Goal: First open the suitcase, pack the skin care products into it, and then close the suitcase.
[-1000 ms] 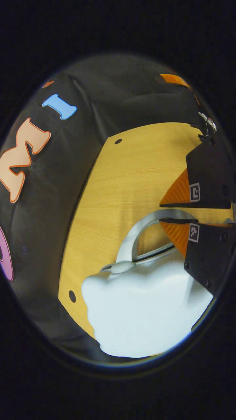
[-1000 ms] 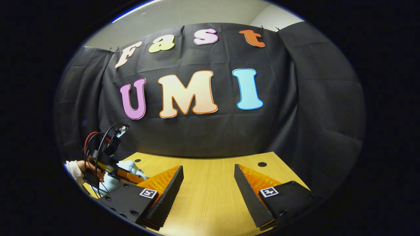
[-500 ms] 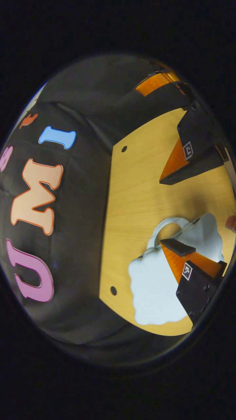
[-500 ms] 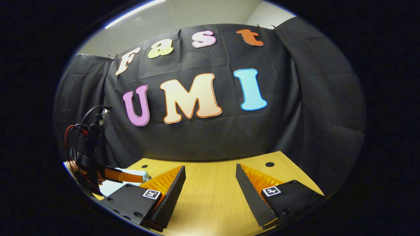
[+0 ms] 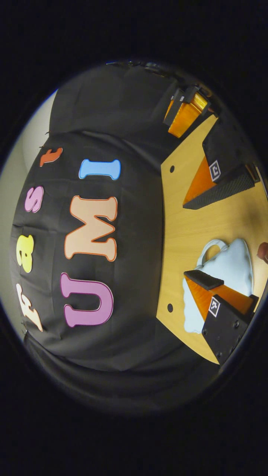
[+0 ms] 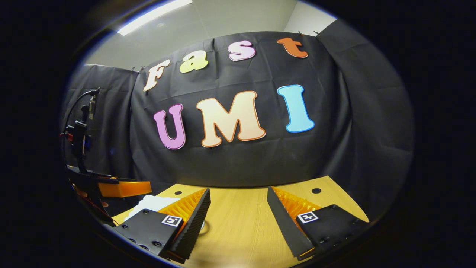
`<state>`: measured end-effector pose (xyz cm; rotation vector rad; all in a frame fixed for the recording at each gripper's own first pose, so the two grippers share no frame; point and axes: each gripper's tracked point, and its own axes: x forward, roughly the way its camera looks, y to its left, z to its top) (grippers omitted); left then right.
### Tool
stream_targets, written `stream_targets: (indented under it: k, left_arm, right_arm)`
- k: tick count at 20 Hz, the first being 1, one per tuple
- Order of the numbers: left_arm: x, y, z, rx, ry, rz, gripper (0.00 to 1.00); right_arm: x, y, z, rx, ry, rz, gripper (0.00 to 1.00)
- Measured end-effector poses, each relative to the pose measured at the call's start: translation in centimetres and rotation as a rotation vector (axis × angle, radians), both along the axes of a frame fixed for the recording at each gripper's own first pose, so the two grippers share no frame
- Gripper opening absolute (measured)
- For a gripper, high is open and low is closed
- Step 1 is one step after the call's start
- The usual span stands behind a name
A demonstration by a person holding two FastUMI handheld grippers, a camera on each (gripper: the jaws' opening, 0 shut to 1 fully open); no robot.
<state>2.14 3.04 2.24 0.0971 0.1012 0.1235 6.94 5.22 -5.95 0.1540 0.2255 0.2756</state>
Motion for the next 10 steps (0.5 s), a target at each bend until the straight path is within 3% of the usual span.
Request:
stream_targets:
  k: [10]
  left_arm:
    - [-1.8,0.6,-0.3,-0.019,0.03,-0.021,0.96]
  right_arm:
    - [-1.9,0.5,1.3,-0.028,-0.02,-0.015,0.96]
